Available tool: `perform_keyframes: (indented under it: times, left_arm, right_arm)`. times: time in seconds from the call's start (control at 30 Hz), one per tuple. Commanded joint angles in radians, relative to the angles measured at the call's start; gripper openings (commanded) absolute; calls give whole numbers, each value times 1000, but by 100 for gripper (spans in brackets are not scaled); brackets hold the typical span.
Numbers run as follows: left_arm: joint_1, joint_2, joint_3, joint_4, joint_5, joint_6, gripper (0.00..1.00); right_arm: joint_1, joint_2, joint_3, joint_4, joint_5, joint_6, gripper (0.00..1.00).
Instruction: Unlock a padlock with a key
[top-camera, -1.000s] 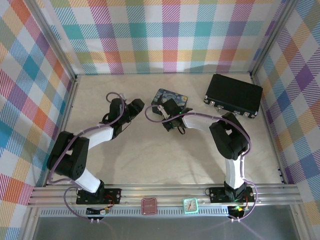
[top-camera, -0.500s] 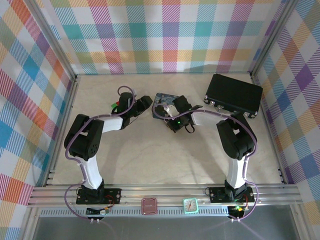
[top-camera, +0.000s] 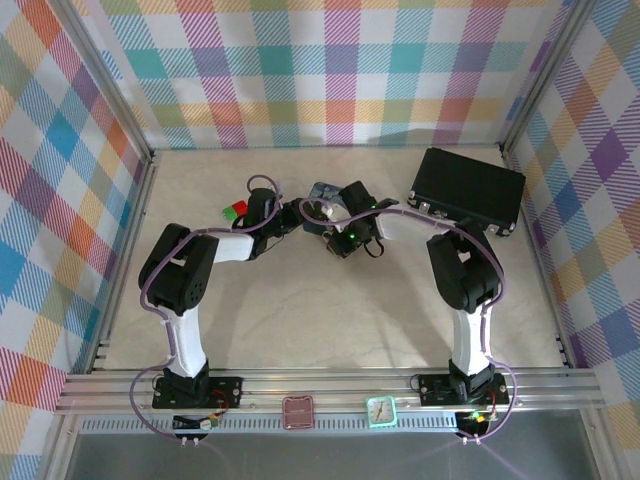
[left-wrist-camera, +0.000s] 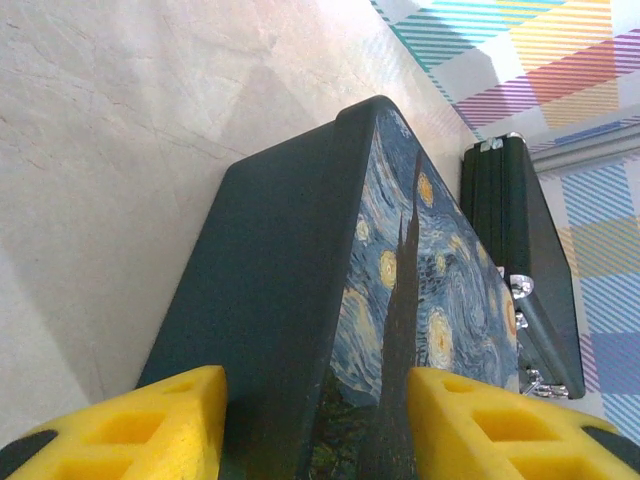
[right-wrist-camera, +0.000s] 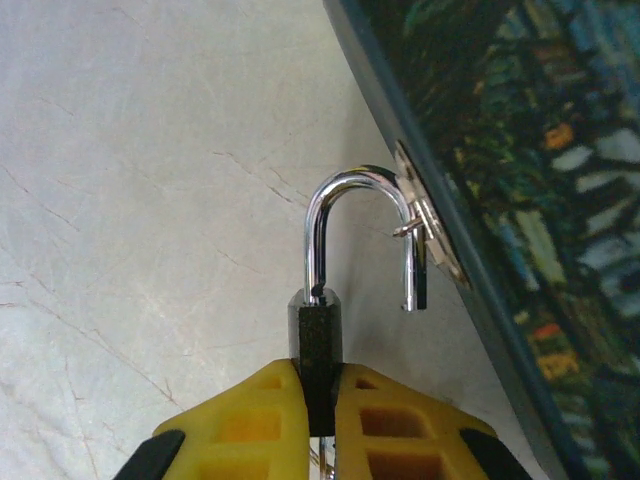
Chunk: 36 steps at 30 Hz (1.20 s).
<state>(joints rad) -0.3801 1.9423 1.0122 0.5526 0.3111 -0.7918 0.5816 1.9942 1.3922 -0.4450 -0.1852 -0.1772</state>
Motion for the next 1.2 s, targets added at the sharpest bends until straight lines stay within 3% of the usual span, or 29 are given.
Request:
perform_keyframes:
  times: [0.0,0.13,0.33,0.53,1.03,1.17]
  left_arm:
    - [-28,-41,-36,25,40,0,52]
    - [-19,-142,-105,-3,22,-20,60]
    - [-17,-238,-190,-2,27,-70,62]
    - [-58,-194,-223,90,10,-131,46]
    - [-132,-17,-204,240,-72,-218,35]
    - [-132,2,-197,259,-76,-225,27]
  right_arm:
    - [-3,14,36,13,-38,-8,0]
    - [-15,-2,15,30,-74,22,0]
    - [-32,-6,-1,57,-135,57,0]
    - [-36,-2,0,68,-172,71,0]
    - [-40,-11,-8,81,-194,105,0]
    - [-39,-15,-8,80,-197,103,0]
